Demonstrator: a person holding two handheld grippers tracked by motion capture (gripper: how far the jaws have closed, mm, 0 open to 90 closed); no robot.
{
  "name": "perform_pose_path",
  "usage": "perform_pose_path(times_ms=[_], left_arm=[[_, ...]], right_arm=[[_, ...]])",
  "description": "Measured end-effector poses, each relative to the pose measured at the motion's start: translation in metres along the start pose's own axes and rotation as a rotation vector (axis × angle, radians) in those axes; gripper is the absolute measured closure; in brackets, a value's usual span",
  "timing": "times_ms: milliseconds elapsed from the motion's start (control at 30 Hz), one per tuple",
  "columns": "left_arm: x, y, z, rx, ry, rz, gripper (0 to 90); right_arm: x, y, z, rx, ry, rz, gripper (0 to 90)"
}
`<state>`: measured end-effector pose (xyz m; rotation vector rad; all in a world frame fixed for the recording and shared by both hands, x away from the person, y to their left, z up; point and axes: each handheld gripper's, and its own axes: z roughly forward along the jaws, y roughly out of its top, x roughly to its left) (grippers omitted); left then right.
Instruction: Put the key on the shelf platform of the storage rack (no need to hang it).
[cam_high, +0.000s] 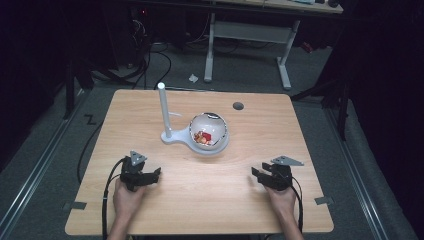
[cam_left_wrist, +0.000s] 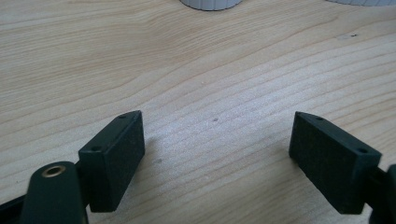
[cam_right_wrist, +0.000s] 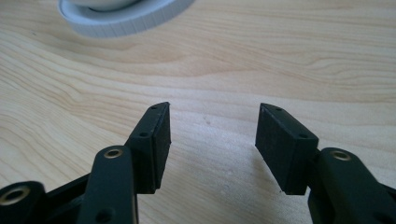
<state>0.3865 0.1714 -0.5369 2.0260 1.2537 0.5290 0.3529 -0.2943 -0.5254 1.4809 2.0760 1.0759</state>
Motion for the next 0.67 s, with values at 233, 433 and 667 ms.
perform_pose_path(times_ms=[233, 433, 667], left_arm=[[0.000, 0.000, 0.000, 0.000, 0.000, 0.000, 18.5], [0.000, 0.000, 0.000, -0.001, 0.002, 0.000, 18.6], [0.000, 0.000, 0.000, -0.002, 0.002, -0.001, 18.6]], right_arm=[[0.003, -0.002, 0.006, 0.036, -0.040, -0.034, 42.1], [0.012, -0.002, 0.009, 0.054, -0.095, -0.116, 40.0], [0.010, -0.001, 0.009, 0.055, -0.089, -0.118, 39.4]])
